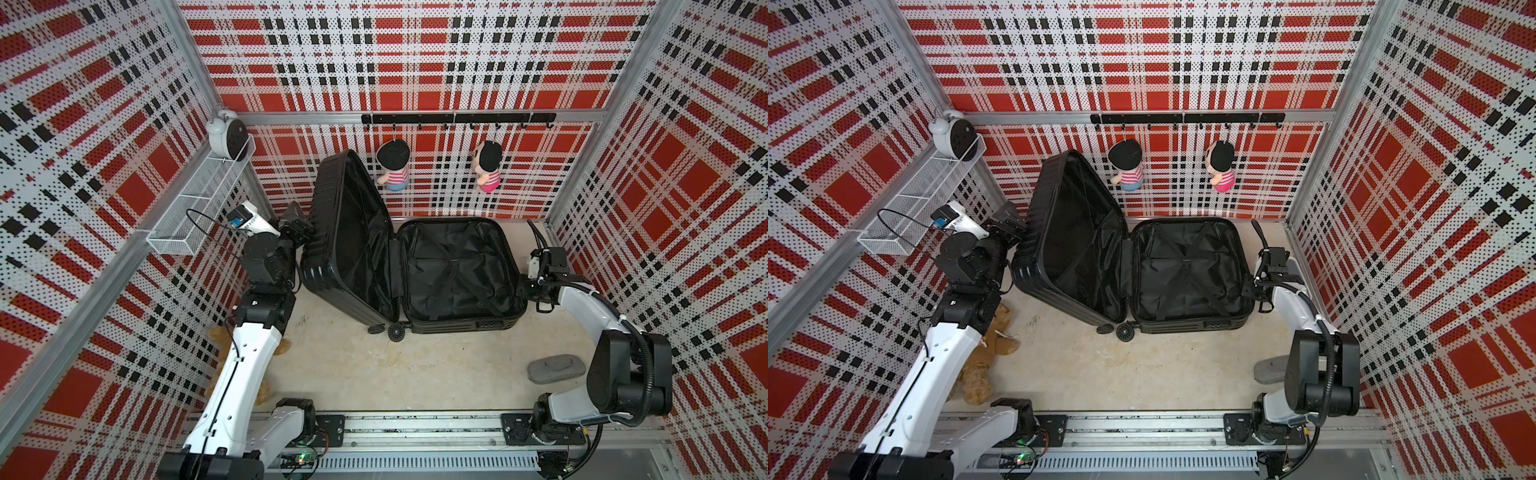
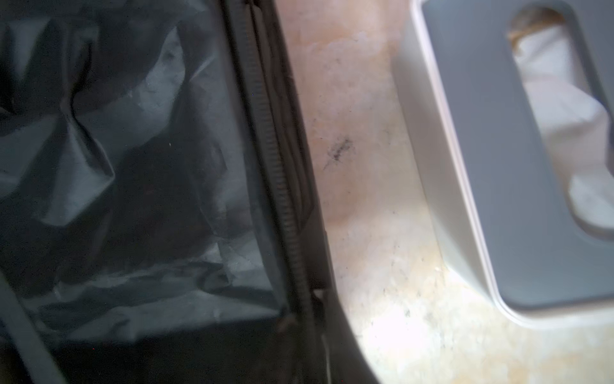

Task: Open the suitcase zippers
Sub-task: Adjust the suitcase at the center of the board.

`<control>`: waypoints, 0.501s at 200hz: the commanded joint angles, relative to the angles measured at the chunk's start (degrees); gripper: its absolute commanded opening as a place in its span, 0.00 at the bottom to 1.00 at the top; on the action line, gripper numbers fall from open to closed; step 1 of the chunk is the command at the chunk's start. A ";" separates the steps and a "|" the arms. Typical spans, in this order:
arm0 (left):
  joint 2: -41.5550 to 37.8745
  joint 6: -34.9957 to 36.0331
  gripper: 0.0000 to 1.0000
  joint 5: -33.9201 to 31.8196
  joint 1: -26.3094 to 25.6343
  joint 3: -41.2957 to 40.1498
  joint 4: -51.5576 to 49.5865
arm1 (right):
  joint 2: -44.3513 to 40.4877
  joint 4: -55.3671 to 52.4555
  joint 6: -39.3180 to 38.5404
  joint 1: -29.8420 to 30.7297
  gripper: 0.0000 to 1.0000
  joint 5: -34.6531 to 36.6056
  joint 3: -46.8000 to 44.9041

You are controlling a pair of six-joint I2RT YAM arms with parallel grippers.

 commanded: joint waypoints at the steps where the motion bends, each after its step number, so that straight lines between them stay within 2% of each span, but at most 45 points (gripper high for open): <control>1: 2.20 2.92 0.78 3.03 -1.90 -1.69 -7.69 | -6.14 -4.24 2.65 -1.96 0.49 5.10 1.58; 24: 2.05 3.00 0.78 2.28 -1.89 -1.76 -7.70 | -12.61 -6.07 3.15 0.81 0.67 4.37 3.54; 45: 2.53 2.95 0.78 1.97 -2.00 -1.95 -7.61 | -14.13 -3.55 6.22 10.16 0.75 0.40 5.58; 72: 3.62 2.93 0.78 1.23 -1.98 -2.14 -7.52 | -7.26 3.39 10.28 24.83 0.77 -3.18 9.89; 100: 4.24 3.03 0.78 -1.28 -2.18 -2.70 -8.08 | 3.72 10.11 13.77 33.69 0.77 -6.18 15.35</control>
